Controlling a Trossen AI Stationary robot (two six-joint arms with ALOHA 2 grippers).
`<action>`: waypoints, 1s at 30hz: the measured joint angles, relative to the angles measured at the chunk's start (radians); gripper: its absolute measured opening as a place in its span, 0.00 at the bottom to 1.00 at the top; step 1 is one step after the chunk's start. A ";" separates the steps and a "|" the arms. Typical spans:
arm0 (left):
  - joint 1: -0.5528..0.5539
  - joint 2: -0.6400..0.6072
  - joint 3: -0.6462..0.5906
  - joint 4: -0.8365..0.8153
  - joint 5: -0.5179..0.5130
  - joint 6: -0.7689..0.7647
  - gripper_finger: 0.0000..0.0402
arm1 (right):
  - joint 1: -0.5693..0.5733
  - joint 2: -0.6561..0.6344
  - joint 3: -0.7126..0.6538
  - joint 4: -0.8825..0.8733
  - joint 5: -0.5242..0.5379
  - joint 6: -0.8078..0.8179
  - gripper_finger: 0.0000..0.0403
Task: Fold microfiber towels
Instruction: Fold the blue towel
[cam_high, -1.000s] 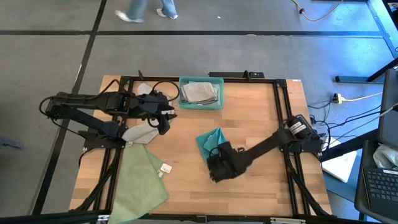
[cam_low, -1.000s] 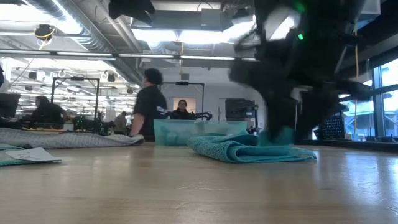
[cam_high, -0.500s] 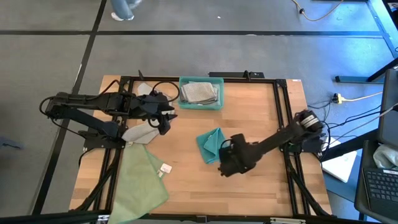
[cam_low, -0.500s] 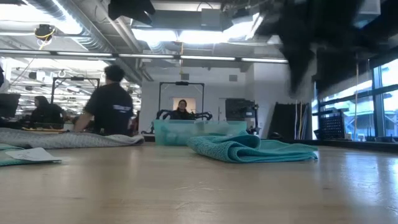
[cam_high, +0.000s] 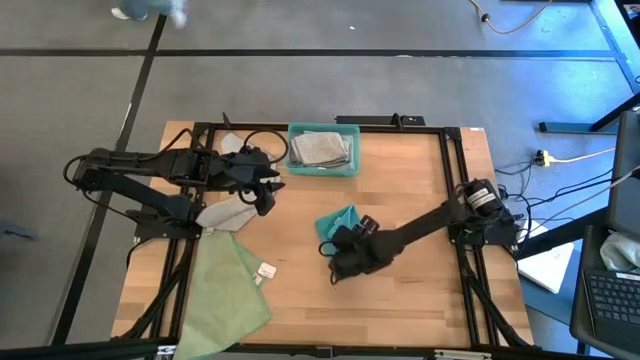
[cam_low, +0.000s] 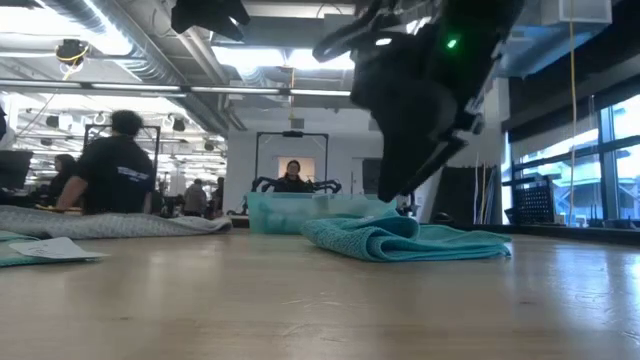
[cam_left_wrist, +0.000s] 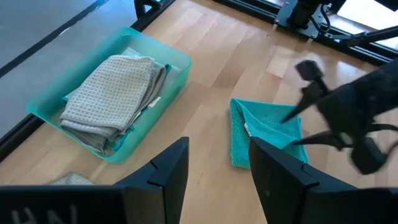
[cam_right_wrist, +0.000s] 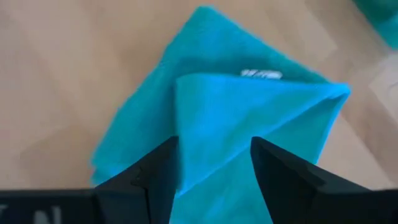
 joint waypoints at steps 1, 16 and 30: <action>-0.003 0.000 0.000 0.000 0.000 0.000 0.40 | -0.009 0.001 0.000 0.001 -0.002 -0.017 0.50; -0.009 0.000 0.000 0.000 -0.019 0.008 0.40 | -0.047 0.039 0.001 0.156 -0.094 -0.275 0.50; -0.009 0.000 0.000 0.003 -0.102 -0.046 0.40 | -0.060 0.068 0.001 0.090 -0.109 -0.273 0.50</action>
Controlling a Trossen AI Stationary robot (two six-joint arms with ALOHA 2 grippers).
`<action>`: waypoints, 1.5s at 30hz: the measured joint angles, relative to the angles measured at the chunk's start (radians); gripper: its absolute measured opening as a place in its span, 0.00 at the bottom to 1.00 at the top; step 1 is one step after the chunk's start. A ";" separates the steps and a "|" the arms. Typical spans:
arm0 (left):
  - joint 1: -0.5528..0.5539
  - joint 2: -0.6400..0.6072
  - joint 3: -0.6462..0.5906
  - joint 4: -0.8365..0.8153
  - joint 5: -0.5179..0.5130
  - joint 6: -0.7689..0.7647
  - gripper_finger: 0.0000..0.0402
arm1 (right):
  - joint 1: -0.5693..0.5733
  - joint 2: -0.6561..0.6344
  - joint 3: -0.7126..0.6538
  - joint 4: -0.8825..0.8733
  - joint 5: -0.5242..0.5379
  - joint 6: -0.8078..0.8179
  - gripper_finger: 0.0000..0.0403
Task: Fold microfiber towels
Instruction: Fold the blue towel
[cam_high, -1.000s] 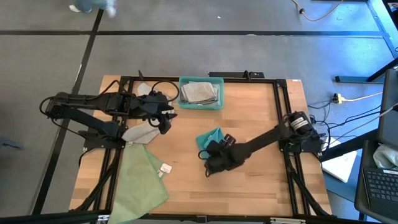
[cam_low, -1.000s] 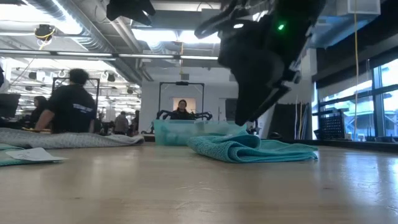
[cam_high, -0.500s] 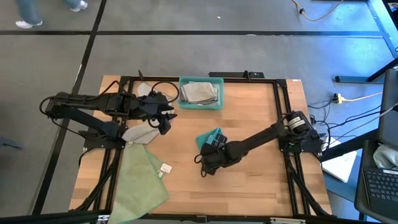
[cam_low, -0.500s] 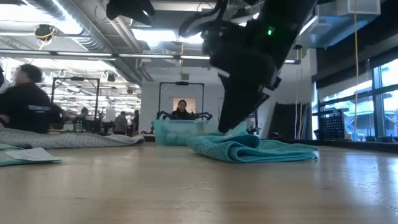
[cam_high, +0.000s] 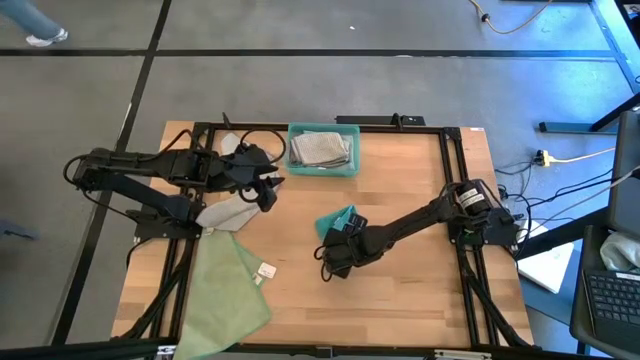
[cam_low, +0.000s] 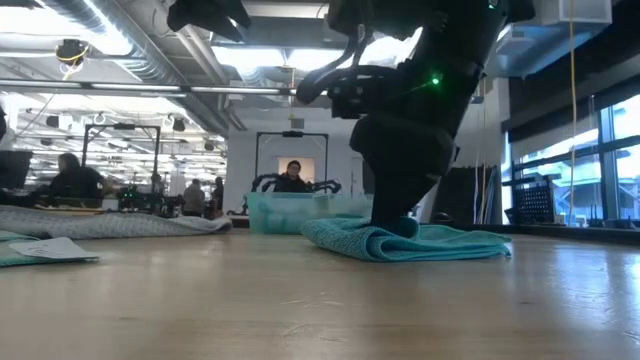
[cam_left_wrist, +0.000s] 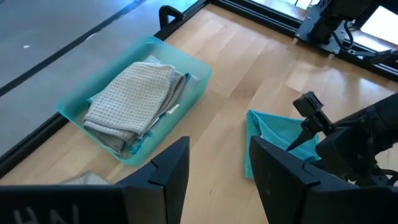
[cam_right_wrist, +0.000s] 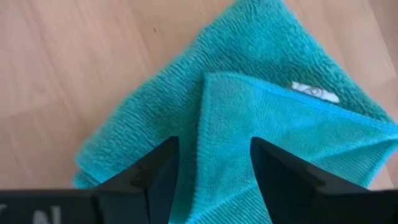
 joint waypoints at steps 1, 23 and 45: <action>0.000 0.000 0.000 0.000 -0.001 -0.004 0.40 | 0.000 0.000 0.000 -0.007 0.002 0.000 0.50; -0.035 0.000 0.000 0.000 -0.025 -0.008 0.40 | -0.026 0.000 0.000 -0.083 -0.203 0.265 0.03; -0.034 0.000 0.000 0.001 -0.019 -0.033 0.40 | 0.201 -0.089 0.000 -0.367 -0.114 1.084 0.02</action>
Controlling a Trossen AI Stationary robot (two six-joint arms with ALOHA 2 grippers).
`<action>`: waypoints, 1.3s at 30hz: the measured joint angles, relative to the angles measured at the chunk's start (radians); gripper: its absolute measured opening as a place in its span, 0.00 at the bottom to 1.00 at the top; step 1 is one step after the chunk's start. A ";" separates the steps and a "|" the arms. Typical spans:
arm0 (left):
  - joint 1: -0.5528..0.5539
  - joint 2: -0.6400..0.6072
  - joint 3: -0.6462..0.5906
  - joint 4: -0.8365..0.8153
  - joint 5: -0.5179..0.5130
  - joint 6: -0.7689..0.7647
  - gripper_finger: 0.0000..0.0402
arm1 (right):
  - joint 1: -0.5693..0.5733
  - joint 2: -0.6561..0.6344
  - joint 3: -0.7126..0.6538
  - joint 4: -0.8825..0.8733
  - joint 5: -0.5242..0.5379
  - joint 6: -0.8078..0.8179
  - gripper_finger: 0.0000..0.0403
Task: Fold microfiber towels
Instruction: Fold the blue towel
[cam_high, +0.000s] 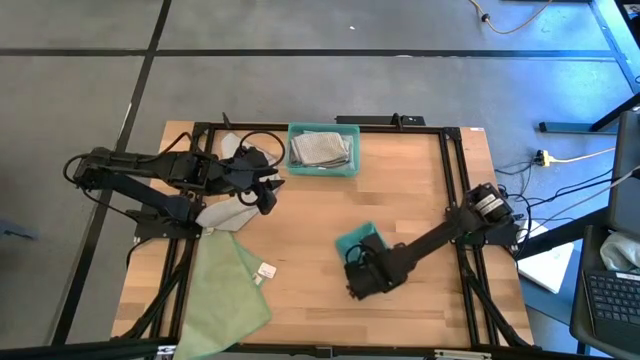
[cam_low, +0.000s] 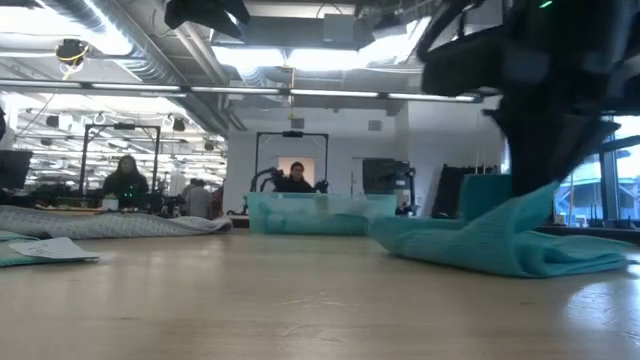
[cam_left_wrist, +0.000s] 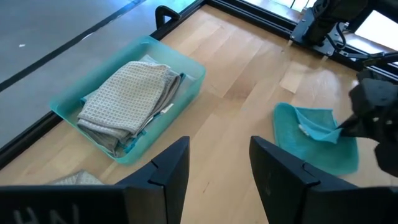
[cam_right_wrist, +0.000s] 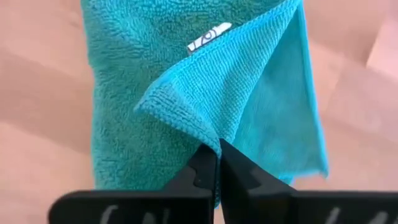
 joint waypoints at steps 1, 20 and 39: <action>0.000 0.000 0.000 0.000 0.000 0.000 0.40 | 0.012 0.000 0.000 -0.007 0.000 0.036 0.03; 0.001 0.000 0.000 0.000 0.079 -0.030 0.40 | 0.117 0.000 -0.111 0.002 -0.082 0.281 0.23; 0.055 0.149 -0.015 0.256 0.550 -0.109 0.40 | 0.239 -0.187 0.086 -0.168 0.242 0.321 0.47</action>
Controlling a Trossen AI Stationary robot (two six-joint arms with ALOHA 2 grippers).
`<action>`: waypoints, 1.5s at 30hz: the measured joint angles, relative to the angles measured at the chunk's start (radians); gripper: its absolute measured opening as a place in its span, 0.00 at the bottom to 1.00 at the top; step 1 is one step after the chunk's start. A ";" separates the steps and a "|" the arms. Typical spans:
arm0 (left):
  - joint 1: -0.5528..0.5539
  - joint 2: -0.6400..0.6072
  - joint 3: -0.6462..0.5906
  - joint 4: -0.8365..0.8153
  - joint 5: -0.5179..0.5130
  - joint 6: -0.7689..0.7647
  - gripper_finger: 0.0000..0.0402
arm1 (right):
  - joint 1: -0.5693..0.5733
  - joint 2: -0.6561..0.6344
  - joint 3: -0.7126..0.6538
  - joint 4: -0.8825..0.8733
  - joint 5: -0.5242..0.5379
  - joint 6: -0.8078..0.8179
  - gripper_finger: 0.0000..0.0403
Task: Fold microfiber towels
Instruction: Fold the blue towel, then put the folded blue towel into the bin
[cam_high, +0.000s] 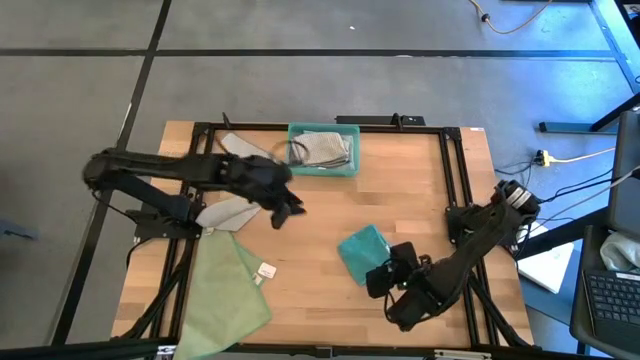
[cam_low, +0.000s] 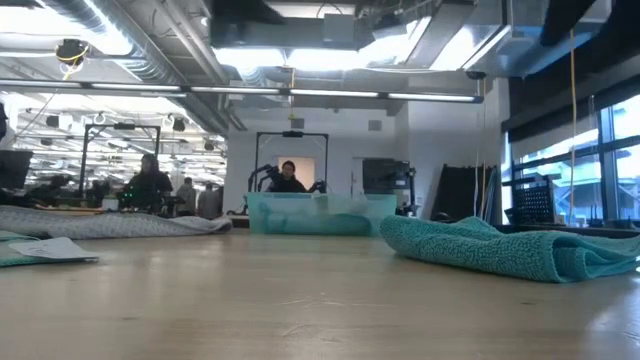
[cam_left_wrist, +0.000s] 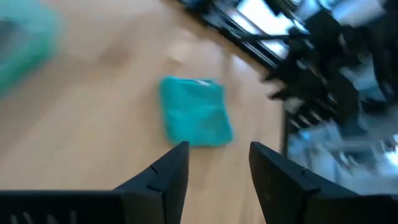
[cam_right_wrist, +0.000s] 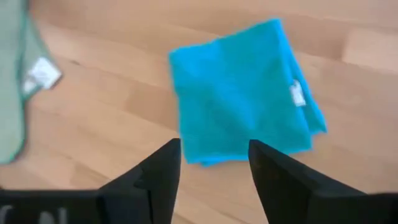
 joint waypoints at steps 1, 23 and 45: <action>-0.006 0.033 -0.003 0.031 0.030 0.042 0.40 | 0.001 -0.001 -0.001 0.022 0.009 -0.054 0.48; -0.251 0.623 0.002 0.523 -0.297 1.655 0.41 | 0.174 -0.100 0.282 -0.132 0.144 -0.097 0.51; -0.197 0.827 0.083 0.557 -0.390 1.709 0.41 | 0.243 -0.099 0.282 -0.002 0.167 -0.093 0.51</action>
